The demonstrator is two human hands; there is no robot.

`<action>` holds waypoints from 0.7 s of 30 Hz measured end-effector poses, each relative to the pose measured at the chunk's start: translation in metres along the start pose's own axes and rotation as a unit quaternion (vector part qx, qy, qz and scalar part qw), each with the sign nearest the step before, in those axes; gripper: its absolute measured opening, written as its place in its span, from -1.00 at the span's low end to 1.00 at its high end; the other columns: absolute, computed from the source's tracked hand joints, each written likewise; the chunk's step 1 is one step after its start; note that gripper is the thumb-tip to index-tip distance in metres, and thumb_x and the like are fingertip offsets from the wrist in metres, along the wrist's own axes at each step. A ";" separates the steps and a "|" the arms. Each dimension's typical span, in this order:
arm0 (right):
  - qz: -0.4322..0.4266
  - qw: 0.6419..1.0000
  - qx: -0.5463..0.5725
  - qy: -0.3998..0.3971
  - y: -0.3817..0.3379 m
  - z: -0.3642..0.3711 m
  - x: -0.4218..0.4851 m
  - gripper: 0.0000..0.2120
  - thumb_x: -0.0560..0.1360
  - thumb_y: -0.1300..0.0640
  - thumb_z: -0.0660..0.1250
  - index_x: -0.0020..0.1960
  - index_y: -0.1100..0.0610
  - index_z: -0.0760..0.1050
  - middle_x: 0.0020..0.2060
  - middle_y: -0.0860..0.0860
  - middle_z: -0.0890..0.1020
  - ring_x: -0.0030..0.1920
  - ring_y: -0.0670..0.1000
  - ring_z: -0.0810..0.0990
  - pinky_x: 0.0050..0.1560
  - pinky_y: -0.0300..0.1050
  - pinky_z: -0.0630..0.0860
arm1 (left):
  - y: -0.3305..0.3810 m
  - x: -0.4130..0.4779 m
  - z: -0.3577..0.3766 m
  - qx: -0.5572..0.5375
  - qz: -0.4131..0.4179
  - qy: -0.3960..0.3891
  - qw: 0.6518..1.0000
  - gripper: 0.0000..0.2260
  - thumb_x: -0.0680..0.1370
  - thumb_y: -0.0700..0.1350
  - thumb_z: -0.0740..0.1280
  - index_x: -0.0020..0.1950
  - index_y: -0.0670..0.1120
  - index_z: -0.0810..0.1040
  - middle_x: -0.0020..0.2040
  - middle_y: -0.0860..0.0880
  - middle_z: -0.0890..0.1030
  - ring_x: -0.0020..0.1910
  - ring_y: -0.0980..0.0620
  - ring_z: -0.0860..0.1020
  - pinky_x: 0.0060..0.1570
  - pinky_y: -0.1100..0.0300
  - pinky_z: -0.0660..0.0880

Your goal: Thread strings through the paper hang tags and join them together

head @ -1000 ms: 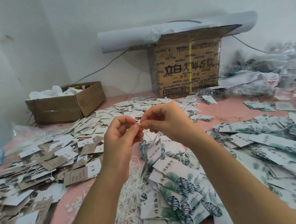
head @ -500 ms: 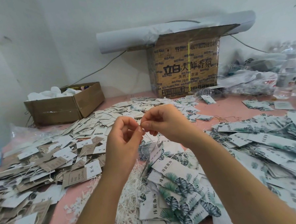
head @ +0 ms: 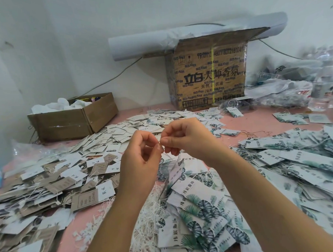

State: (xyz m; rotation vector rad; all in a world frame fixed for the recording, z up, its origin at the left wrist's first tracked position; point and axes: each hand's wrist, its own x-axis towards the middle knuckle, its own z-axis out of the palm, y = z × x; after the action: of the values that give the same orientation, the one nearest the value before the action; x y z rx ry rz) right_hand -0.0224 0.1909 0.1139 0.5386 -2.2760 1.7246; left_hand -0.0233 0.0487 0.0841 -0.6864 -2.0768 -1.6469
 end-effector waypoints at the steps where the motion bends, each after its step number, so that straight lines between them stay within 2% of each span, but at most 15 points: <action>1: -0.001 1.000 -0.007 -0.001 0.000 0.000 0.000 -0.83 0.44 0.34 0.37 -0.29 0.15 0.52 -0.52 -0.04 0.56 -0.51 -0.15 0.49 -0.44 -0.31 0.46 | 0.000 0.000 0.000 0.008 0.005 -0.002 1.000 -0.79 0.52 -0.26 0.32 -0.18 0.04 0.42 -0.28 -0.09 0.58 -0.29 -0.13 0.53 -0.23 -0.12 0.50; 7: -0.007 1.000 -0.027 -0.004 -0.003 0.002 -0.001 -0.83 0.45 0.34 0.35 -0.27 0.15 0.52 -0.48 0.00 0.54 -0.51 -0.18 0.46 -0.42 -0.35 0.43 | 0.002 0.001 -0.001 0.024 0.021 -0.009 0.999 -0.82 0.52 -0.25 0.32 -0.17 0.00 0.41 -0.27 -0.15 0.57 -0.28 -0.20 0.52 -0.19 -0.20 0.51; 16: 0.004 0.999 -0.030 0.008 -0.003 0.006 0.000 -0.79 0.48 0.33 0.32 -0.30 0.12 0.50 -0.49 0.00 0.52 -0.52 -0.15 0.43 -0.45 -0.34 0.40 | 0.003 0.001 -0.001 0.031 0.027 -0.008 0.999 -0.84 0.52 -0.25 0.32 -0.15 -0.03 0.41 -0.27 -0.11 0.58 -0.28 -0.14 0.53 -0.17 -0.18 0.51; 21: 0.013 1.000 0.002 0.006 -0.005 0.006 0.001 -0.79 0.49 0.30 0.31 -0.30 0.14 0.50 -0.50 -0.01 0.52 -0.52 -0.12 0.41 -0.48 -0.34 0.38 | 0.004 0.000 -0.002 0.023 0.041 0.014 0.999 -0.79 0.52 -0.27 0.33 -0.19 0.02 0.40 -0.28 -0.04 0.59 -0.30 -0.05 0.56 -0.21 -0.07 0.54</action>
State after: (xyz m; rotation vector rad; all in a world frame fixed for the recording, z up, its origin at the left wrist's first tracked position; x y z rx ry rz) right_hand -0.0209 0.1837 0.1167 0.4998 -2.2817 1.7408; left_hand -0.0212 0.0478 0.0879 -0.7195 -2.0329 -1.5494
